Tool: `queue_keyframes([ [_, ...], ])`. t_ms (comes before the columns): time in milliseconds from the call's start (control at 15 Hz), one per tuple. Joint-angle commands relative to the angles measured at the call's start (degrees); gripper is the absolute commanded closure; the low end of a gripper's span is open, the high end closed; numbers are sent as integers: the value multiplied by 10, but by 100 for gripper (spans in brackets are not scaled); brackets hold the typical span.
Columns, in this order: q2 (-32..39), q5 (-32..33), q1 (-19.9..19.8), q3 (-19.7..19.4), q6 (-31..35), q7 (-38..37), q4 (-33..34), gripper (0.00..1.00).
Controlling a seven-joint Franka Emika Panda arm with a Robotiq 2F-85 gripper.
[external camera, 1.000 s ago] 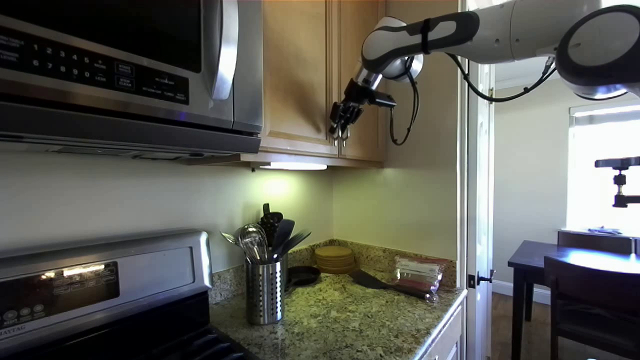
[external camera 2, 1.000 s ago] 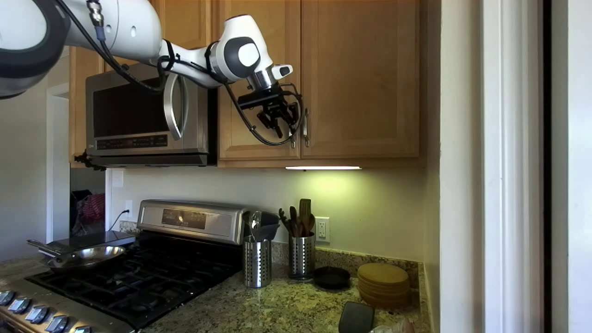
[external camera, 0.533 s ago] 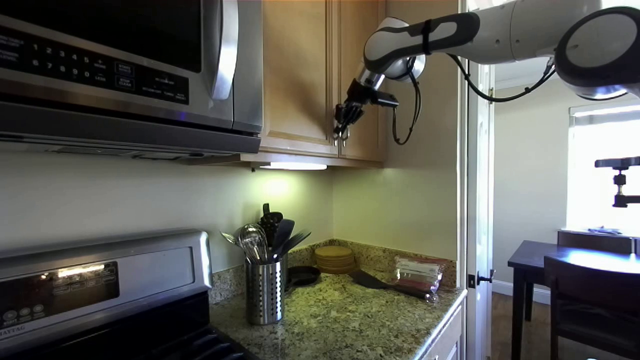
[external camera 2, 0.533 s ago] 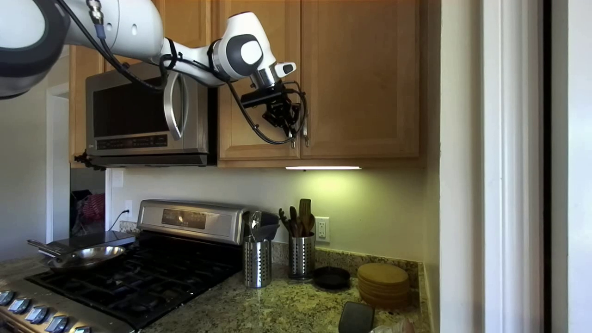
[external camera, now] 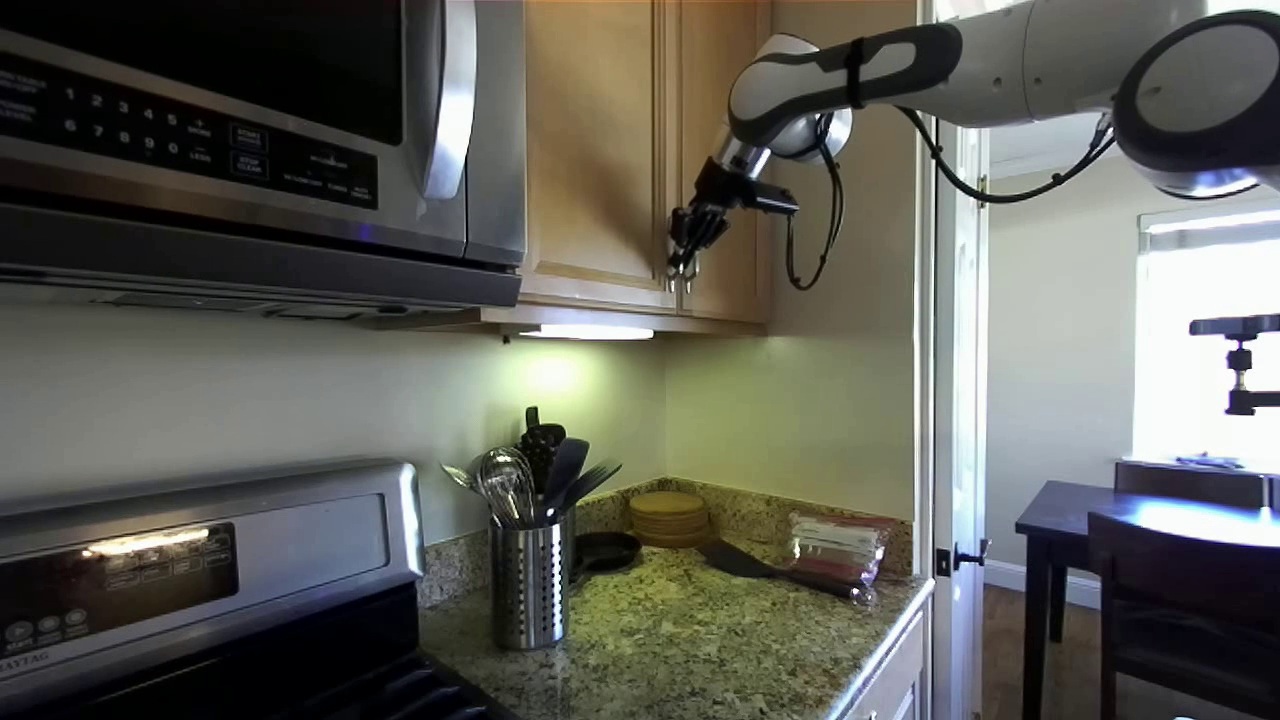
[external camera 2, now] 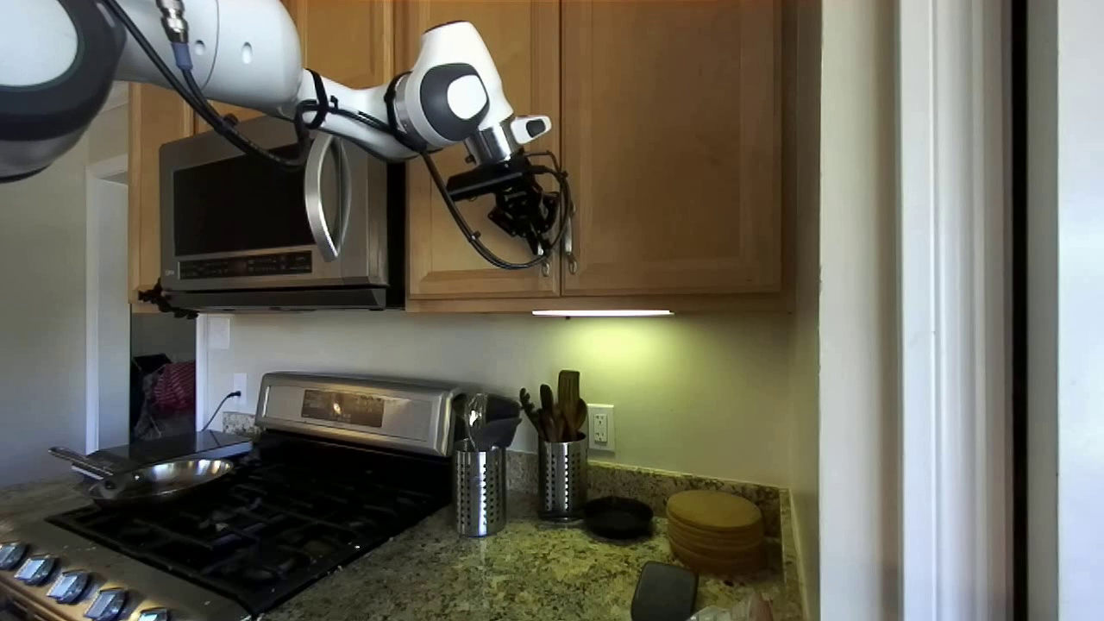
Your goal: Open the cupboard
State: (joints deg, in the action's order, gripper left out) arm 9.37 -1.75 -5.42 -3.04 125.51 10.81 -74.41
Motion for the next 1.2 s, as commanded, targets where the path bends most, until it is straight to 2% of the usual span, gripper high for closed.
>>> queue_keyframes([
  [0, -69, 12, 13, 6, 8, -19, -83, 91],
  [333, -148, 39, 18, 15, 1, -57, -172, 91],
  [800, -272, 116, 34, 60, -10, -154, -296, 91],
  [1133, -343, 95, 52, 83, -38, -144, -345, 91],
])
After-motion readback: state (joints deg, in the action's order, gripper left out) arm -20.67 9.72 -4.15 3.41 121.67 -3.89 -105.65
